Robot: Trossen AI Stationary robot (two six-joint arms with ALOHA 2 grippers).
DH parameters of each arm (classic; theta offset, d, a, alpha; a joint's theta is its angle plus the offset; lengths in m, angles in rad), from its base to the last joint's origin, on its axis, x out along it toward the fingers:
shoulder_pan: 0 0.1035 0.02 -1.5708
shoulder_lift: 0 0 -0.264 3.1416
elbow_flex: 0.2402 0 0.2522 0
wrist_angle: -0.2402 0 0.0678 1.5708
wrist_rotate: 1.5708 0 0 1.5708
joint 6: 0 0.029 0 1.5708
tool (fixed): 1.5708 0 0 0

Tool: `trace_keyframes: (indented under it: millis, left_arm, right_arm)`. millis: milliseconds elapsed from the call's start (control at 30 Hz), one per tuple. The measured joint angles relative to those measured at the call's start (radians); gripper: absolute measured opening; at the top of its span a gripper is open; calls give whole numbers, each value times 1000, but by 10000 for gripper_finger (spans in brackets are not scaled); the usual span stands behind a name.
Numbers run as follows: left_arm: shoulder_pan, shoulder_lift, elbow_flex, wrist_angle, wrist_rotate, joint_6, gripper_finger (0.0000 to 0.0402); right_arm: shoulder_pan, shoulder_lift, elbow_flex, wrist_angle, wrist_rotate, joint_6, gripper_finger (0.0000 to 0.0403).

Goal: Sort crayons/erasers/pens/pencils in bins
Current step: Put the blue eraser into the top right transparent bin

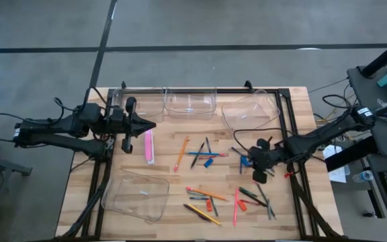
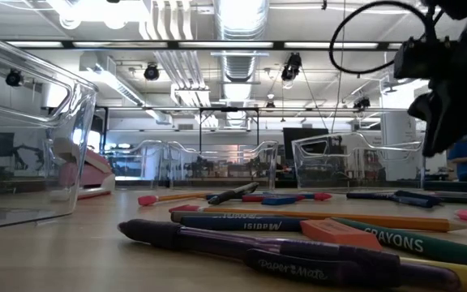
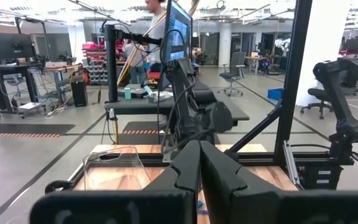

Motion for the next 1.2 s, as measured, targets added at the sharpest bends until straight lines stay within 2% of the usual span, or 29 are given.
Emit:
trace_keyframes:
  millis: [167,333,633,1200]
  left_arm:
    - [0,0,0,2,0,0,0]
    - [0,1,0,5,-1,0,0]
    - [0,8,0,5,-2,0,0]
    - [0,17,0,5,-2,0,0]
  right_arm:
    - [-1,103,0,4,34,38,170]
    - [-7,190,0,49,34,38,199]
    - [-65,266,0,91,84,49,192]
    - [-95,308,-52,152,46,83,159]
